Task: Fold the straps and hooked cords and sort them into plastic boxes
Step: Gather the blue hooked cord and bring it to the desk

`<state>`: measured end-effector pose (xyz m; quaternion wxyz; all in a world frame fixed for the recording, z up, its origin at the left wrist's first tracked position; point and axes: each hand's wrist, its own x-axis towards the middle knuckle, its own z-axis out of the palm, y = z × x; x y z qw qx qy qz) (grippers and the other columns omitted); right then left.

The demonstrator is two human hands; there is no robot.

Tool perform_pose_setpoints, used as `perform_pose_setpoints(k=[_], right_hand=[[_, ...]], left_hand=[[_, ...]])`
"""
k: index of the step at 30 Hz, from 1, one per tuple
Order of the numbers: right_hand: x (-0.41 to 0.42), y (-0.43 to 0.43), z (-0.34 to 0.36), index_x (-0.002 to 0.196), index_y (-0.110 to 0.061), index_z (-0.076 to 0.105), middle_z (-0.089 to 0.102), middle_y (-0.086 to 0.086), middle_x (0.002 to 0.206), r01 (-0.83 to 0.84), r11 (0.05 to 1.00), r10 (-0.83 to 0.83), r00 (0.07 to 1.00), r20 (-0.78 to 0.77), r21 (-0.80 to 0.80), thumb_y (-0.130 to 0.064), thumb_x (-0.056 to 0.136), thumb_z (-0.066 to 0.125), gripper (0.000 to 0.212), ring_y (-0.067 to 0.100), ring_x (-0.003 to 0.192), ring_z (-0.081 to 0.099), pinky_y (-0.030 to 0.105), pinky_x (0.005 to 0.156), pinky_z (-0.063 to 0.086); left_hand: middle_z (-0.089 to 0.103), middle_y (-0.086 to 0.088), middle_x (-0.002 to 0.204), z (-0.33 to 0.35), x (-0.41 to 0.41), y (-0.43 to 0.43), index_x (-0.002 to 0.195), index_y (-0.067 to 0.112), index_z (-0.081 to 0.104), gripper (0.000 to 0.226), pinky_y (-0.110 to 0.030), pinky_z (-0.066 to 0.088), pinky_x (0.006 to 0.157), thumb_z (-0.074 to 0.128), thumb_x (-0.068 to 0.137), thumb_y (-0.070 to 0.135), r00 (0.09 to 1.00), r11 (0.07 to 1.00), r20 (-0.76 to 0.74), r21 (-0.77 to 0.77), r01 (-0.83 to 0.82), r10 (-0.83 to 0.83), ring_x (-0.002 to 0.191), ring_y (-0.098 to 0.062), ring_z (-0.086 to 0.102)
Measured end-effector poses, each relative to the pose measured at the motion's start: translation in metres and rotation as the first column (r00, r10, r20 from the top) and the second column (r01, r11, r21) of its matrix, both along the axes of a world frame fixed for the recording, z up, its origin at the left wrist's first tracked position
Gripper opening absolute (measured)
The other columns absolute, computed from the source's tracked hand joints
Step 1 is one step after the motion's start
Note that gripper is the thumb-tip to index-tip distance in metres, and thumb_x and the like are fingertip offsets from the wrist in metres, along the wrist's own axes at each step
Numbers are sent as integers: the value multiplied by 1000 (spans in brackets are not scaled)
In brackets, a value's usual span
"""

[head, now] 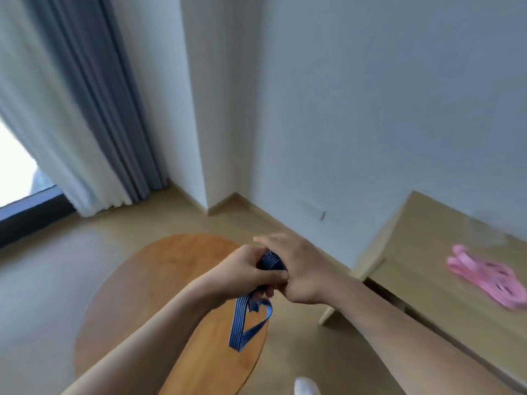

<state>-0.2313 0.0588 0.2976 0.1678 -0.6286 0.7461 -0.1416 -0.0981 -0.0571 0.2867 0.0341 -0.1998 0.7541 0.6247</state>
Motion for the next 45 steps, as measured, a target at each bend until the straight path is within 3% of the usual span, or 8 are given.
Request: perform_pose_setpoints(k=[7, 12, 17, 23, 29, 34, 39, 45], right_hand=[[-50, 104, -11, 72, -28, 46, 59, -7, 70, 298, 952, -304, 945, 122, 62, -28, 83, 63, 20, 14, 63, 56, 37, 53, 46], [-130, 215, 6, 78, -19, 63, 62, -1, 66, 612, 770, -554, 781, 289, -180, -14, 84, 61, 8, 18, 57, 55, 34, 55, 41], [-212, 382, 1, 82, -33, 66, 66, -20, 74, 843, 487, -767, 538, 350, -229, -33, 94, 61, 12, 14, 69, 57, 29, 59, 45], [-221, 538, -60, 75, -17, 56, 62, -2, 64, 947, 306, -864, 231, 448, 100, -44, 94, 60, 33, 13, 59, 60, 30, 61, 43], [-203, 646, -72, 97, -21, 66, 72, -3, 94, 943, 222, -799, 30, 600, 249, -52, 91, 62, 32, 11, 87, 68, 27, 79, 53], [-192, 732, -73, 130, -24, 57, 68, -9, 124, 997, 81, -422, 30, 906, 5, -10, 84, 75, 52, 11, 120, 62, 28, 95, 53], [-197, 774, -72, 103, -39, 69, 72, -14, 103, 978, -175, -452, 22, 892, -113, -11, 75, 74, 40, 4, 101, 68, 21, 79, 54], [-234, 846, -82, 85, -8, 69, 71, 13, 80, 839, -534, -508, -414, 755, 101, -25, 94, 61, 20, 29, 76, 67, 34, 69, 54]], left_hand=[[69, 0, 69, 3, -64, 60, 94, 8, 64, 47, -25, 50, 59, 95, 69, 33, 970, 975, 119, -37, 219, -213, 61, -14, 61], [58, 15, 62, -37, -123, 134, 85, 27, 63, 18, -17, 39, 55, 79, 78, 32, 971, 837, 127, -493, 238, -201, 56, -3, 51], [57, 6, 64, -57, -190, 234, 86, 14, 65, 14, -35, 50, 71, 70, 93, 25, 990, 962, 59, -235, 142, -131, 62, -12, 56], [48, 11, 56, -9, -303, 417, 77, 15, 56, 28, -18, 40, 52, 69, 99, 27, 940, 954, -164, -86, 288, -299, 51, -8, 45], [46, 4, 56, 18, -357, 581, 77, 13, 57, 30, -17, 35, 51, 68, 99, 29, 771, 800, -219, -121, 587, -599, 49, -10, 40], [53, 7, 65, 18, -387, 676, 95, 3, 68, 20, -23, 37, 58, 69, 98, 23, 513, 546, -208, -158, 822, -833, 57, -7, 44], [65, -8, 71, 20, -413, 768, 87, 5, 67, 24, -33, 45, 64, 74, 95, 26, 178, 226, -212, -228, 947, -961, 67, -9, 55], [60, 13, 61, 15, -479, 844, 79, 29, 68, 17, -18, 40, 54, 71, 95, 34, 98, 149, -268, -179, 973, -958, 56, -2, 54]])
